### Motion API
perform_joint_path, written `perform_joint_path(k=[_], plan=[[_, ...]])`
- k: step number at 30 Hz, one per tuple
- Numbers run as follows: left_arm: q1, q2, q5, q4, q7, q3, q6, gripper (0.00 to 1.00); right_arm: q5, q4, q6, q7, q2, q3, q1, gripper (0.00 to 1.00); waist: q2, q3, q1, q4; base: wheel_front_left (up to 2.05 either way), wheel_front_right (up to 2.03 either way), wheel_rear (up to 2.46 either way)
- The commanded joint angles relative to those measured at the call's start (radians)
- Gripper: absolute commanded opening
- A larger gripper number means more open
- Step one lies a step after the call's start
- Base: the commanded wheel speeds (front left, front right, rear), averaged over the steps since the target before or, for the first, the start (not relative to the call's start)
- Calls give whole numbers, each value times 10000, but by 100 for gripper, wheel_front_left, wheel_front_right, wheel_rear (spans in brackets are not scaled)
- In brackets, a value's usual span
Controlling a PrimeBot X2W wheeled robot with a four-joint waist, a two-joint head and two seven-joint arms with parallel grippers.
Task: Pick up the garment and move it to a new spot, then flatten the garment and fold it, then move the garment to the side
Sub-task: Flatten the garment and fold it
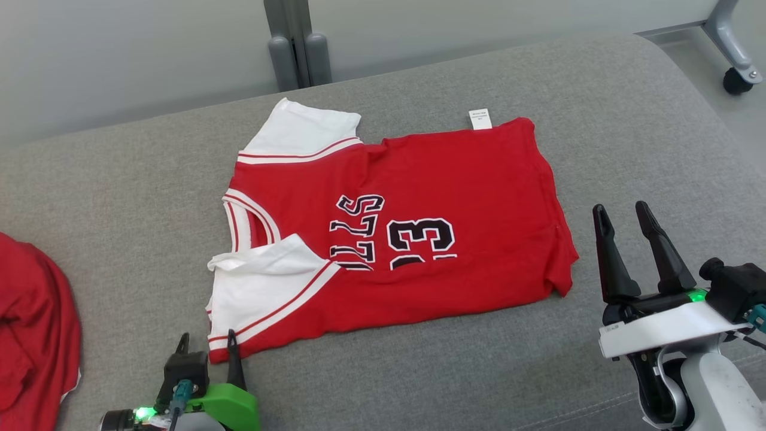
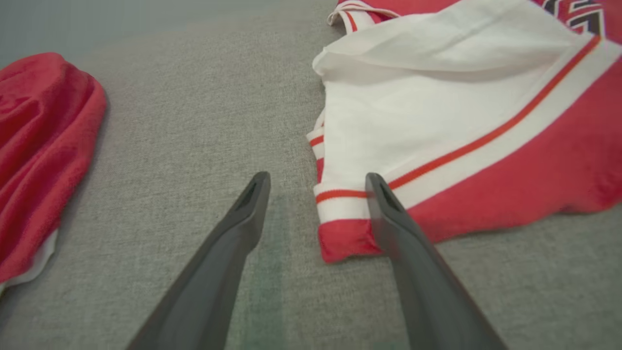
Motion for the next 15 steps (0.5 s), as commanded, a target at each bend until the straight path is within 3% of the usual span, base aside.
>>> perform_joint_path(k=[1,4,8,9,11,15], plan=[[-276,143,135,366,49,36,184,100,37,32,1,-28,5,-18,-80,100,0,88,0,-107,0,0,0],[-489,177,175,1018,137,10,370,100,53,63,1,-28,20,-24,-103,100,0,102,0,-151,0,0,0],[-677,134,63,1617,149,-127,191,100,46,137,1,-28,21,-102,-72,100,0,79,0,-126,0,0,0],[-721,119,68,1720,142,-198,120,71,35,168,1,-28,20,-130,-55,100,0,67,0,-103,0,0,0],[-782,92,25,1837,112,-319,-40,0,-11,253,1,-28,30,-186,-30,100,0,44,0,-36,0,0,0],[-891,68,-71,1706,19,-531,-310,0,-128,718,1,-28,67,-338,-3,100,0,7,0,166,0,0,0]])
